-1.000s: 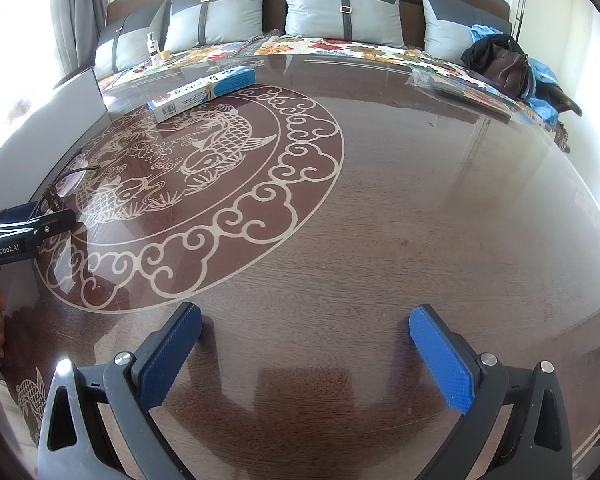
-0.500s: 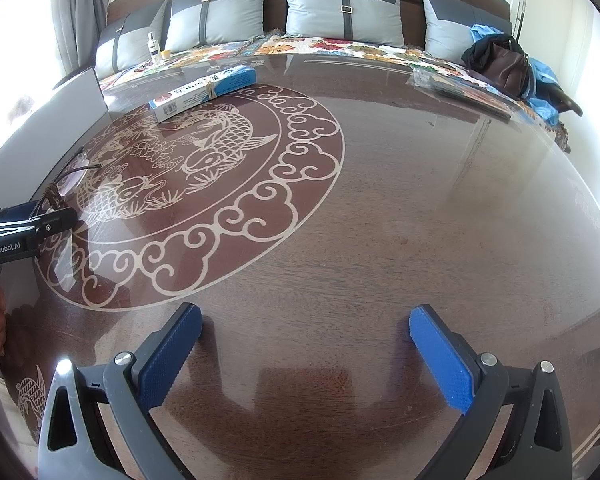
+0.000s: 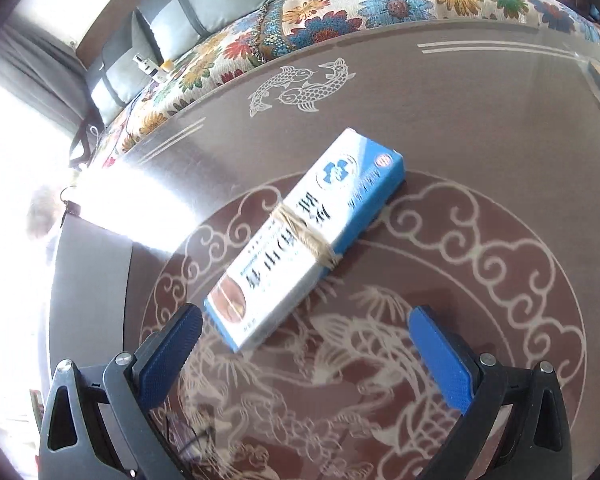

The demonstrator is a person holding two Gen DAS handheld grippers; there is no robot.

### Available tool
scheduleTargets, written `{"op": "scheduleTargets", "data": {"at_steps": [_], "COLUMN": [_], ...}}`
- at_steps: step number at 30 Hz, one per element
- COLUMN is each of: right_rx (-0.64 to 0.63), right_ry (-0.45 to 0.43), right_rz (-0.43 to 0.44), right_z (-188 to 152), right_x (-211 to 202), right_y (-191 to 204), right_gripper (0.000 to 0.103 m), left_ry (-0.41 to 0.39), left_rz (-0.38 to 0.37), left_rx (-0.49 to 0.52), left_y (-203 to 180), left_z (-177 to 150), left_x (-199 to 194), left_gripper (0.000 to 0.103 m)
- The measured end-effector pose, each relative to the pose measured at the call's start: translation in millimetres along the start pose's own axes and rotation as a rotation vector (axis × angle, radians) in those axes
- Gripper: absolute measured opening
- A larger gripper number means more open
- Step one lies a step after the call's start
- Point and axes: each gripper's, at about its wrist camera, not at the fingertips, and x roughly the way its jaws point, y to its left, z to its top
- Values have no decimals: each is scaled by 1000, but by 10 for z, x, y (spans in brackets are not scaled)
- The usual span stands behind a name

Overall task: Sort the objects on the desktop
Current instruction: 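Reach the right gripper to the blue-white nail cream box and close while the left holds the glasses, then lift the nail cream box with the right gripper off the table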

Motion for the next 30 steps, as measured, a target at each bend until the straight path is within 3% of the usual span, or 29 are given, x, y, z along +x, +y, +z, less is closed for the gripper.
{"op": "scheduleTargets", "data": {"at_steps": [4,7,9,11,12,13,19,30], "right_rx": [-40,-256,-381,-424,-434,-447,-496,-502], "right_ry": [19,66,26,-25,-35,-49,-106,-218], "right_rz": [-128,-263,-302,-280,-270,-267,-231,-216], "right_z": [280,214,81,-41,-99,-162,-684,-2421], "right_x": [228,386,356,246,199,160,-150,-989], "right_y": [276,531,613,572,528,483,114,-538], "right_gripper": [103,103,87,56,53,43,42,42], "left_ry": [-1,-2,-2,-2,-1,-2,-2,-1], "left_rz": [1,1,1,1,1,1,1,1], "left_rx": [-1,-2,-2,-2,-2,-1,-1,-1], "left_y": [-3,2,1,2,2,3,3,3], "left_z": [1,-1,0,0,1,-1,-2,-2], "left_x": [-5,-5,-2,-3,-2,-3,-3,-7], "left_gripper": [103,103,103,103,103,103,103,103]}}
